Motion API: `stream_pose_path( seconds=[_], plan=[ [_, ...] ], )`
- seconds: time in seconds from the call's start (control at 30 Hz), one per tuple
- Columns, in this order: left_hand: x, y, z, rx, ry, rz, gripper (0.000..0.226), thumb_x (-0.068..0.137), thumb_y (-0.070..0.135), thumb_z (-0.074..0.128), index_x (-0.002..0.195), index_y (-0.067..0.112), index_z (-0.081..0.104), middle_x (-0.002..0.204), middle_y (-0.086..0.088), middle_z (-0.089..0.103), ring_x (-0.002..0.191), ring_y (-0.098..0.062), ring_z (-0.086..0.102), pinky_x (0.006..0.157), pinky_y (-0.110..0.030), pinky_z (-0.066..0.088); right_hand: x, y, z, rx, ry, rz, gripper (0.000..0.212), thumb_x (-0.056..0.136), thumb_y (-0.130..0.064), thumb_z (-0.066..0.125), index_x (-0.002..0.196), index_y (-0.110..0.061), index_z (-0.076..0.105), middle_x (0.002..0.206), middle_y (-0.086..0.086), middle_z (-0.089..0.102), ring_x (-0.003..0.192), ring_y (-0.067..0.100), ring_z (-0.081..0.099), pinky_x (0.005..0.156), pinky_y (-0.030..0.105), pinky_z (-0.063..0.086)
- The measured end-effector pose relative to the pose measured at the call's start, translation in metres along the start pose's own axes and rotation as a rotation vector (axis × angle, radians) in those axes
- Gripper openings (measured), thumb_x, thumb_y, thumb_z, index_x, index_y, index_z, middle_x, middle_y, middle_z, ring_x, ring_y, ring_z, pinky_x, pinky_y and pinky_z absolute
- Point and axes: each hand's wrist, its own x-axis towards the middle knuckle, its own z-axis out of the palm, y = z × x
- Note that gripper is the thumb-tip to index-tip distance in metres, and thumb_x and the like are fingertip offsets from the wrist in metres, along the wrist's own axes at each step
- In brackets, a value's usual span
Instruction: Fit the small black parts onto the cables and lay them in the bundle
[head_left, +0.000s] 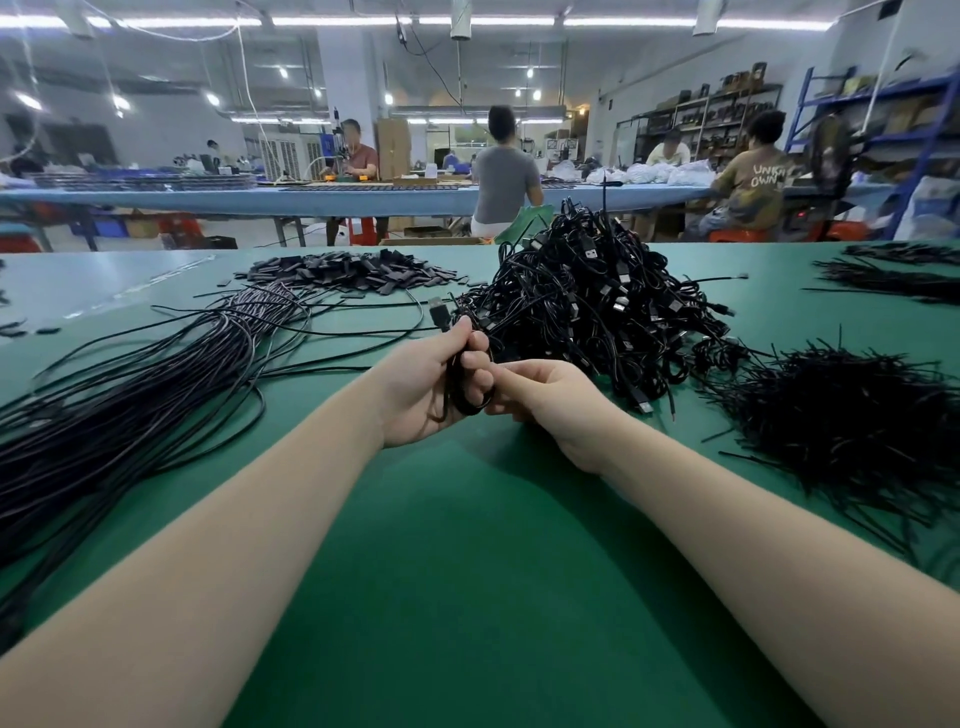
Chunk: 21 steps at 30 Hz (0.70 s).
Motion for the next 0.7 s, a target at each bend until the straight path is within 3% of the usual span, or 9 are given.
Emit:
stream_pose_path(
  seconds=[0.07,0.17,0.27,0.33,0.43,0.6,0.7],
  plan=[
    [0.000,0.001,0.005,0.063,0.024,0.022,0.036,0.102,0.040,0.034,0.077,0.018,0.048,0.057,0.006,0.047,0.053,-0.010,0.054,0.049,-0.016,0.048,0.000,0.001,-0.002,0.026,0.031,-0.010,0.029,0.077,-0.036,0.073,0.091,-0.011,0.073,0.074,0.001,0.063,0.064,0.008,0.055,0.063,0.021,0.036],
    [0.001,0.004,0.015,0.245,0.090,0.080,0.034,0.103,0.036,0.036,0.079,0.016,0.049,0.056,0.004,0.051,0.052,-0.010,0.055,0.049,-0.017,0.048,0.001,0.004,0.000,0.047,0.106,-0.044,0.020,0.091,-0.016,0.064,0.100,0.001,0.070,0.066,-0.004,0.062,0.053,0.001,0.052,0.054,0.014,0.036],
    [0.001,0.007,0.022,0.484,0.202,0.136,0.033,0.104,0.034,0.039,0.082,0.013,0.053,0.061,0.002,0.054,0.052,-0.011,0.051,0.055,-0.021,0.046,0.001,0.005,0.004,0.063,0.141,-0.066,0.015,0.093,-0.018,0.062,0.087,-0.010,0.072,0.060,-0.011,0.064,0.051,0.001,0.051,0.050,0.008,0.038],
    [0.002,0.007,0.026,0.617,0.273,0.166,0.035,0.103,0.036,0.040,0.080,0.015,0.057,0.067,0.001,0.054,0.059,-0.013,0.051,0.069,-0.028,0.047,0.002,0.005,0.003,0.057,0.160,-0.071,0.017,0.094,-0.017,0.059,0.082,-0.017,0.071,0.059,-0.011,0.065,0.050,0.002,0.051,0.049,0.007,0.038],
    [0.004,0.004,0.033,0.636,0.317,0.175,0.037,0.102,0.038,0.041,0.077,0.016,0.059,0.071,0.000,0.056,0.071,-0.021,0.054,0.089,-0.041,0.048,0.003,0.006,0.002,0.030,0.167,-0.085,0.019,0.095,-0.013,0.056,0.082,-0.017,0.070,0.054,-0.012,0.063,0.047,-0.001,0.051,0.049,0.008,0.037],
    [0.007,0.004,0.033,0.774,0.365,0.166,0.039,0.102,0.042,0.036,0.076,0.021,0.057,0.094,-0.004,0.055,0.088,-0.021,0.044,0.077,-0.034,0.035,0.002,0.007,0.002,0.041,0.169,-0.088,0.019,0.096,-0.014,0.055,0.082,-0.018,0.068,0.051,-0.014,0.062,0.045,-0.002,0.051,0.047,0.008,0.037],
    [0.002,0.003,0.028,0.620,0.285,0.142,0.038,0.103,0.041,0.037,0.085,0.023,0.065,0.100,0.000,0.061,0.088,-0.018,0.049,0.087,-0.034,0.036,0.001,0.004,0.001,0.039,0.145,-0.067,0.021,0.098,-0.021,0.053,0.082,-0.020,0.067,0.057,-0.011,0.064,0.051,0.003,0.056,0.052,0.014,0.037]
  ],
)
